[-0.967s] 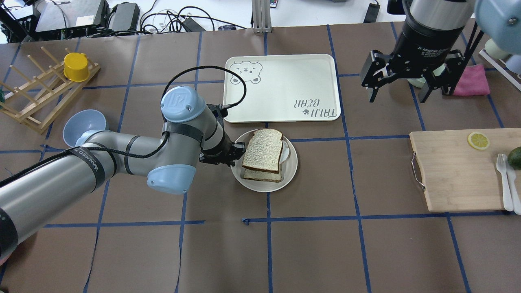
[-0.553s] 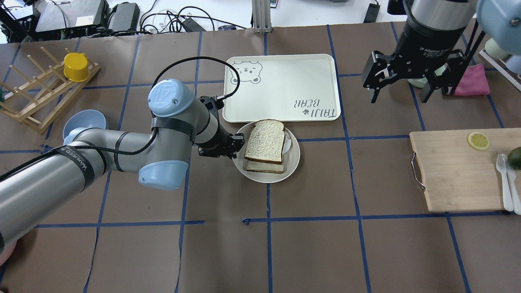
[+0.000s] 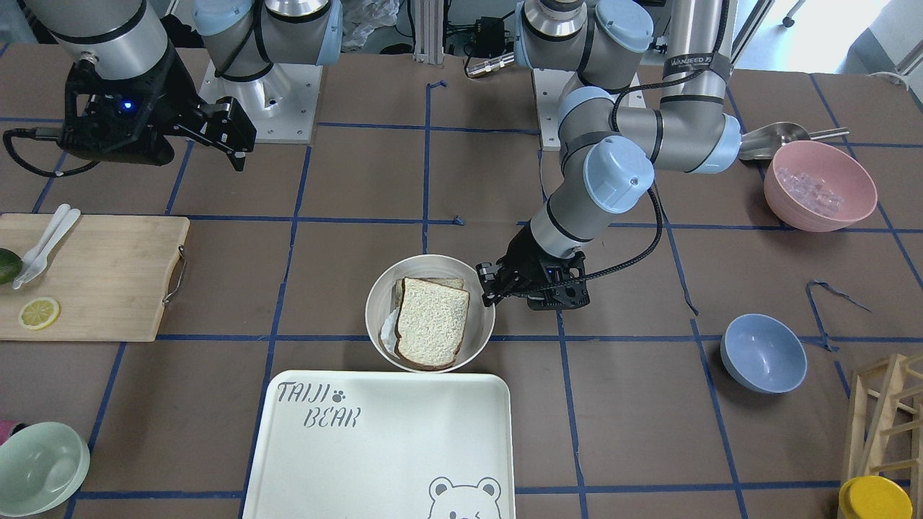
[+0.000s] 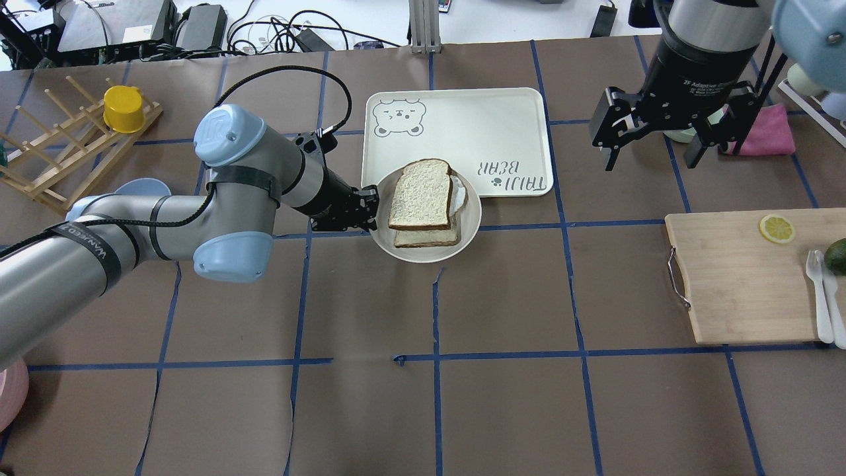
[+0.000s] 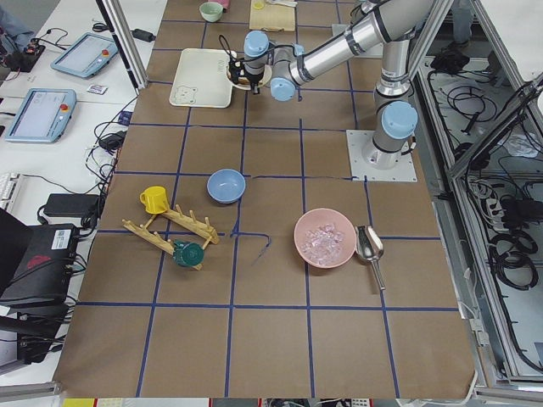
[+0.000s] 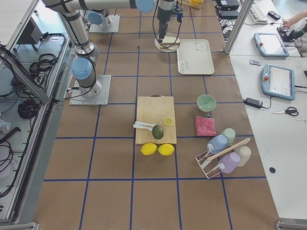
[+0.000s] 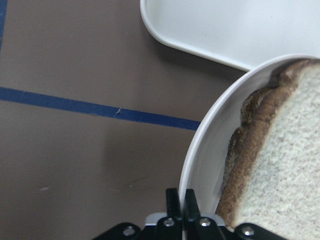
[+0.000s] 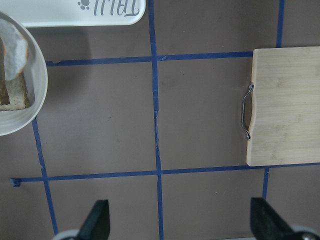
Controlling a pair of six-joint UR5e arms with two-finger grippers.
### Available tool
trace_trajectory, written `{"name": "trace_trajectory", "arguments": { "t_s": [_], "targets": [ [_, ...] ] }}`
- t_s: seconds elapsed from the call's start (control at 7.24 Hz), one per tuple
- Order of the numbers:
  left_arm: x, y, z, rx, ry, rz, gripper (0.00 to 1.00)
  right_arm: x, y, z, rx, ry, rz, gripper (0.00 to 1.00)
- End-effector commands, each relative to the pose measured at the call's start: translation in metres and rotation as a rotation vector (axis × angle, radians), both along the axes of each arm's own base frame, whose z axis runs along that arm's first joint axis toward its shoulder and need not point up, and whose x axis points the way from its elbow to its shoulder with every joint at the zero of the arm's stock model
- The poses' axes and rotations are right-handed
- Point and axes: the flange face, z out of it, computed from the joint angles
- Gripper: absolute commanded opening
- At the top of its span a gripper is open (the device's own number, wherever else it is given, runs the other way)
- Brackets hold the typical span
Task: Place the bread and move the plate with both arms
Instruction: 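Slide the plate with the left gripper onto the cream bear tray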
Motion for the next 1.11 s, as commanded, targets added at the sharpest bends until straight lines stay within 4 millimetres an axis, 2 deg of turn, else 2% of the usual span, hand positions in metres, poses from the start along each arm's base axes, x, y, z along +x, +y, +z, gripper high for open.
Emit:
{"name": "trace_trajectory", "arguments": {
  "t_s": [0.0, 0.28, 0.41, 0.55, 0.83, 0.97],
  "targets": [
    [-0.004, -0.054, 0.018, 0.013, 0.013, -0.031, 0.00, 0.001, 0.002, 0.003, -0.008, -0.009, -0.002, 1.00],
    [-0.010, -0.095, -0.001, 0.004, 0.016, -0.037, 0.00, 0.001, 0.002, 0.003, -0.008, -0.008, 0.000, 1.00],
    [-0.019, -0.115, -0.005, -0.010, 0.017, -0.051, 0.00, 0.001, 0.001, 0.002, -0.005, -0.007, 0.000, 1.00],
    [-0.029, -0.128, -0.020, -0.001, 0.017, -0.060, 0.00, 0.001, 0.001, 0.001, -0.003, -0.007, 0.000, 1.00],
    [-0.043, -0.146, -0.029, -0.020, 0.017, -0.076, 0.00, 0.001, 0.001, 0.000, -0.001, -0.004, 0.002, 1.00],
    [-0.044, -0.151, -0.039, -0.021, 0.015, -0.079, 0.00, 0.001, -0.001, -0.002, 0.003, -0.007, 0.000, 1.00]
  ]
}}
